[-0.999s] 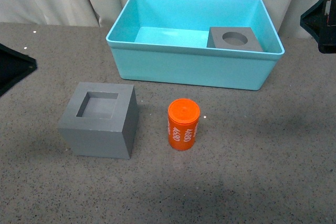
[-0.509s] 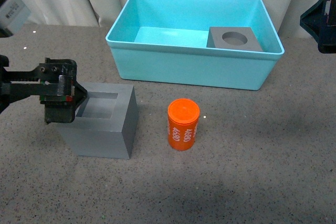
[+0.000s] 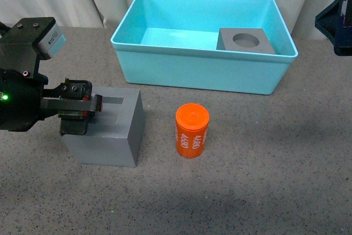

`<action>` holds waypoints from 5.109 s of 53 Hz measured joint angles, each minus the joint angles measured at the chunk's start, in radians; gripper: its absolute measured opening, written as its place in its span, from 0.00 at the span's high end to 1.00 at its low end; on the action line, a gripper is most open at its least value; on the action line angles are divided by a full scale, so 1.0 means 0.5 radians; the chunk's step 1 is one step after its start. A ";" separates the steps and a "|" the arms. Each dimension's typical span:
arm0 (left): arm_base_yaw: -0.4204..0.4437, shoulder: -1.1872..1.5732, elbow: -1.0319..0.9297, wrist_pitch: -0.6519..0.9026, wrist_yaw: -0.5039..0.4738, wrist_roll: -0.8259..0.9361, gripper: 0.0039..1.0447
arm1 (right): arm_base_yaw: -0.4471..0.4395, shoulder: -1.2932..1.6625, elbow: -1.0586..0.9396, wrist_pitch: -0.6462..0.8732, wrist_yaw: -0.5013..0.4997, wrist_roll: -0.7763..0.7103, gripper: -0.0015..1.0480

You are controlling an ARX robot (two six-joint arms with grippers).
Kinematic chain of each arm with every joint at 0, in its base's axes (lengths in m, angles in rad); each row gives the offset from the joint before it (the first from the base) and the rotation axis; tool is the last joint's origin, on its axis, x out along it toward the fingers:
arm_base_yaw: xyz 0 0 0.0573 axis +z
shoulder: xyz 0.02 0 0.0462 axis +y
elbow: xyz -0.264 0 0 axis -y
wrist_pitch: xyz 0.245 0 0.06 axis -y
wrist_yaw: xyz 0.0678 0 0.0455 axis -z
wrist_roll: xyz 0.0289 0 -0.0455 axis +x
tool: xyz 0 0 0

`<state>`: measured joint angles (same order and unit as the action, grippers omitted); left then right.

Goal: Place gray and orange parts in blue box

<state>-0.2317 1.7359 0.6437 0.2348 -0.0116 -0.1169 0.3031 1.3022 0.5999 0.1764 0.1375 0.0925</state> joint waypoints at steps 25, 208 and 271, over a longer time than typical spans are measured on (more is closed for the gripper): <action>-0.040 -0.175 0.023 -0.060 -0.062 -0.110 0.83 | 0.000 0.000 -0.001 0.000 0.000 0.000 0.09; 0.006 -1.531 -1.032 1.173 -0.422 0.123 0.37 | 0.003 -0.001 -0.001 0.000 0.000 -0.001 0.09; 0.459 -2.917 -1.252 0.093 0.019 0.219 0.97 | 0.002 -0.002 -0.001 0.000 0.001 -0.001 0.09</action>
<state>-0.0025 0.2775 0.0177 0.2813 -0.0021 -0.0074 0.3038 1.3014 0.5995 0.1764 0.1379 0.0921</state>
